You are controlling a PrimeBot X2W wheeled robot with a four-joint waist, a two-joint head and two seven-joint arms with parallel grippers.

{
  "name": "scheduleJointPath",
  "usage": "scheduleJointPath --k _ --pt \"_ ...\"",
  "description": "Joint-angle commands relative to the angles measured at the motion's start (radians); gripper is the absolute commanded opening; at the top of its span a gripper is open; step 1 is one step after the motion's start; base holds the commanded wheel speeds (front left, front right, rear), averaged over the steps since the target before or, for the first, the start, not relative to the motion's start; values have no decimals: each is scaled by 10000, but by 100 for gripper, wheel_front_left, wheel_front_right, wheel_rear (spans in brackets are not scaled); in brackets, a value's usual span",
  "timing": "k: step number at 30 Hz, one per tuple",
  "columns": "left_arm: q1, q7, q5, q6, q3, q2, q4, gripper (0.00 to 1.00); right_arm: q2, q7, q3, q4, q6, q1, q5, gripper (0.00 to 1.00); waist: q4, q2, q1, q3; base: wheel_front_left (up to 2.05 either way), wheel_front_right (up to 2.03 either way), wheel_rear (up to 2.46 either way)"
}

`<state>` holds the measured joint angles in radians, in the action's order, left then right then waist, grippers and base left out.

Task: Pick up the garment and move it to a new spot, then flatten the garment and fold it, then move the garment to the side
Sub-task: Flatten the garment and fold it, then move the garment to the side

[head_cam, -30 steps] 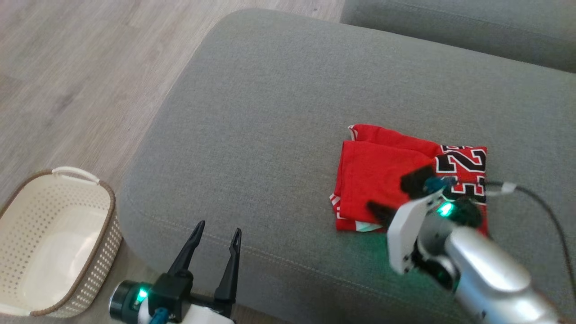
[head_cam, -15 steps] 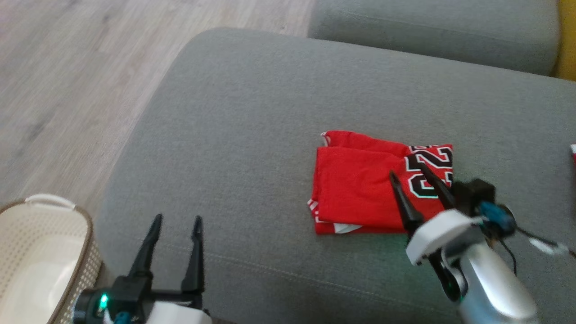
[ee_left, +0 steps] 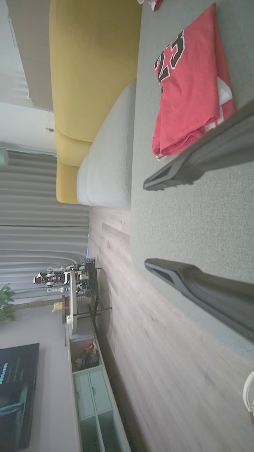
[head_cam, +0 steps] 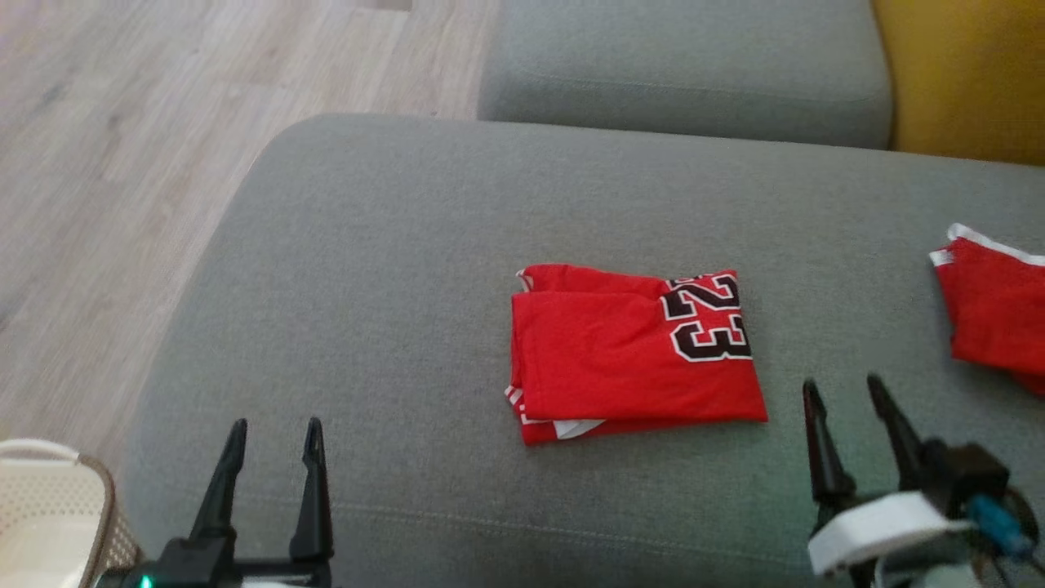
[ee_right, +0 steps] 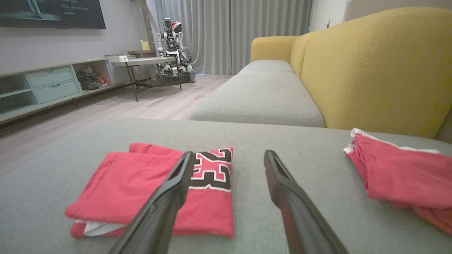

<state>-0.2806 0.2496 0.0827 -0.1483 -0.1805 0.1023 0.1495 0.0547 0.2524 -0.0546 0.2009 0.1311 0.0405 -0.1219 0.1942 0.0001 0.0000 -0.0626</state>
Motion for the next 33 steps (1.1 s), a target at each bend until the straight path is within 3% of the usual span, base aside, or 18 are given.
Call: scheduleJointPath --k 1,16,29,33 --pt "255 122 -121 15 411 -124 412 100 -37 91 254 -401 -4 -173 -87 100 -121 -1 0 -110 0 0 0" --pt "-332 122 -549 405 740 -223 44 100 -44 93 213 -317 -4 322 -532 100 -531 -1 0 -435 0 0 0" --pt "-384 122 -783 547 535 -201 -98 100 -44 93 203 -46 -4 302 -459 100 -256 -1 0 -458 0 0 0" --pt "-330 122 -836 594 400 -162 -120 100 -45 93 335 485 -4 -10 -922 100 -110 -1 0 -271 0 0 0"
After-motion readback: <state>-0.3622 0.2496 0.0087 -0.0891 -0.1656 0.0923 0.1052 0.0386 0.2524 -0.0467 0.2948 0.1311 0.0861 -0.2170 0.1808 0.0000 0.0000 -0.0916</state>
